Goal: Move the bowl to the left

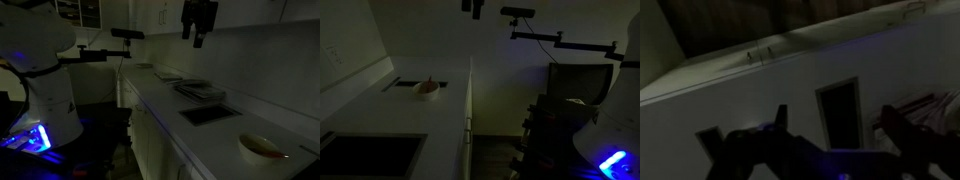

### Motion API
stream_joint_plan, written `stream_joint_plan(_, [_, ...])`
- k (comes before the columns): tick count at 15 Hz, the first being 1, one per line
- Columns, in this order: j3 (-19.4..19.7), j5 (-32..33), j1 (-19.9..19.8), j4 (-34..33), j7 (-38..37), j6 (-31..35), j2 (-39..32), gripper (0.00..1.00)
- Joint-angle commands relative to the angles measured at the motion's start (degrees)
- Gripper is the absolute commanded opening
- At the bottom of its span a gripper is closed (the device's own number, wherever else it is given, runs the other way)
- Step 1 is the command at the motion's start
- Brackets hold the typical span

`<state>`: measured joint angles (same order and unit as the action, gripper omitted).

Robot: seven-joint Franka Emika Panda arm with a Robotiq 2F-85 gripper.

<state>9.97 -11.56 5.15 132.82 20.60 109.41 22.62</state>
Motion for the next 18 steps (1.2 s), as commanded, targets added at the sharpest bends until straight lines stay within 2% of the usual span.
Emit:
stream_joint_plan(1, [-1.4,-0.5,-1.6,-0.2,0.5,-0.3,-0.1,1.00])
stream_joint_plan(10, [-1.4,-0.5,-1.6,-0.2,0.5,-0.3,-0.1,1.00])
stream_joint_plan(13, [-2.8,0.3,-1.5,-1.7,-0.6,2.1,-4.5,1.00])
stream_joint_plan(18, [-6.4,2.1,-1.6,-4.5,-3.5,11.3,-15.0,1.00])
